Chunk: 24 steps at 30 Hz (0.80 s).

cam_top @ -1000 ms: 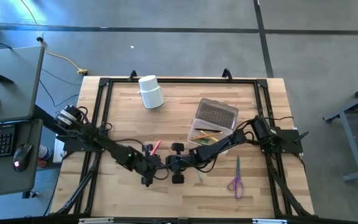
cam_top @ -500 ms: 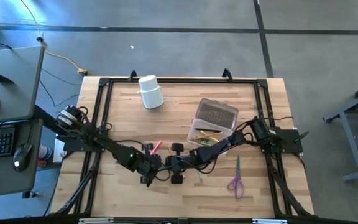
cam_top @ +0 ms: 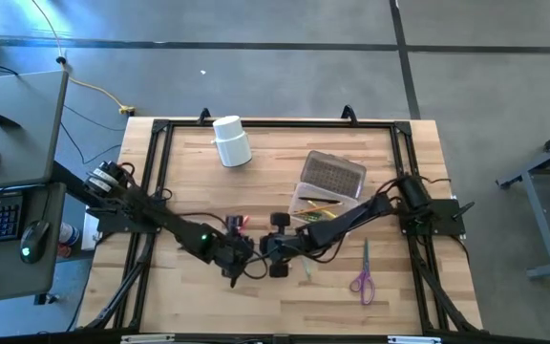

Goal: Pick & place school supplies into a supply box
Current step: Put the blue pencil into the supply box

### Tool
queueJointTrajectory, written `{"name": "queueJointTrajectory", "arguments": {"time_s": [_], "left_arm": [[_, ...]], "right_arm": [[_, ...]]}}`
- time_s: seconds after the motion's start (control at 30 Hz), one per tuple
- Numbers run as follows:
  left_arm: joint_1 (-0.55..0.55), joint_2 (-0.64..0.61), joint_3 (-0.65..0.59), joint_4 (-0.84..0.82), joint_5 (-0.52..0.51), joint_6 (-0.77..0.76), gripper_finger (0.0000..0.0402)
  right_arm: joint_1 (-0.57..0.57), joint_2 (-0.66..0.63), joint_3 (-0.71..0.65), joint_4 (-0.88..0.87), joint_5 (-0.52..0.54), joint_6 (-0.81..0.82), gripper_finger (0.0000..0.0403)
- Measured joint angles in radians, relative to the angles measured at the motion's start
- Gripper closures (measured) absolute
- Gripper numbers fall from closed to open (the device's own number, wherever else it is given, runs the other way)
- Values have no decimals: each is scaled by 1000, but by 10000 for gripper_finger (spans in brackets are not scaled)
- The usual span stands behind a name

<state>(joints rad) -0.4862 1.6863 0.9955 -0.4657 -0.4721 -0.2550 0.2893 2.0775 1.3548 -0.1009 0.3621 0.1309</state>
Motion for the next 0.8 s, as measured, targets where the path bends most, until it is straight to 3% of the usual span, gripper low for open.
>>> {"name": "queueJointTrajectory", "arguments": {"time_s": [0.2,0.3,0.57,0.8], "left_arm": [[84,-3,120,-1,7,157,337],[136,-2,162,56,39,280,337],[291,0,209,242,203,427,337],[420,0,210,378,328,459,337]], "right_arm": [[0,-121,2,-163,77,31,395],[20,-191,4,-336,141,86,397],[65,-321,7,-845,216,427,395],[94,-324,4,-1073,195,670,399]]}}
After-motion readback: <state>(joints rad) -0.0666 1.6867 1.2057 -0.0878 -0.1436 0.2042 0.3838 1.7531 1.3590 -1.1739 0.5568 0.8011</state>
